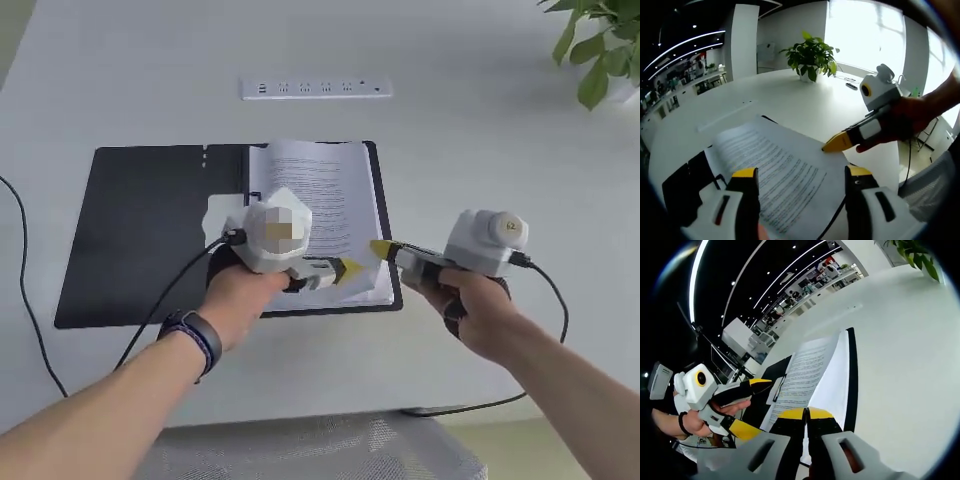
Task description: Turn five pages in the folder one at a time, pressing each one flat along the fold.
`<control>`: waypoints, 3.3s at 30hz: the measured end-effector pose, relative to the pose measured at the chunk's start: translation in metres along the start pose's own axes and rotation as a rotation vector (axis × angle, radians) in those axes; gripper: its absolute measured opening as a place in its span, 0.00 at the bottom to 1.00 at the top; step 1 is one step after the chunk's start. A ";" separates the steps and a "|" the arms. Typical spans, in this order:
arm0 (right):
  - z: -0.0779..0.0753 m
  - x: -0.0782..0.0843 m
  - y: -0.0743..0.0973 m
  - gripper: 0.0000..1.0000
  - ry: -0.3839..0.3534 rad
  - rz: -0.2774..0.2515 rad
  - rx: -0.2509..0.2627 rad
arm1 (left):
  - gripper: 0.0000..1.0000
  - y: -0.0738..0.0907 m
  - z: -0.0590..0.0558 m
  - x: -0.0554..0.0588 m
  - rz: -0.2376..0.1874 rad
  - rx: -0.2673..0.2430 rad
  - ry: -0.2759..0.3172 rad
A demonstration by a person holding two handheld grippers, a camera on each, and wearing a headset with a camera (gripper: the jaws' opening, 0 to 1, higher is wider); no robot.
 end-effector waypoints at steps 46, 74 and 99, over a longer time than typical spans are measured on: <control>0.170 -0.029 -0.083 0.00 0.264 0.057 -0.333 | 0.72 0.159 0.077 0.073 -0.054 -0.202 0.097; 0.214 0.047 -0.178 0.00 0.262 0.276 -0.404 | 0.74 0.209 0.084 0.099 -0.072 -0.282 0.174; 0.199 0.085 -0.220 0.00 0.081 0.359 -0.273 | 0.73 0.207 0.078 0.107 -0.073 -0.291 0.219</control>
Point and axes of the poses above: the centre of the closed fingertips' face, and the gripper's own axes: y roughly backward along the fingers, z roughly to its left, x roughly out of its underside, the point moved 5 cm from there along y, roughly backward along the fingers, and after that the axes turned 1 degree about -y, right-handed, at the moved point
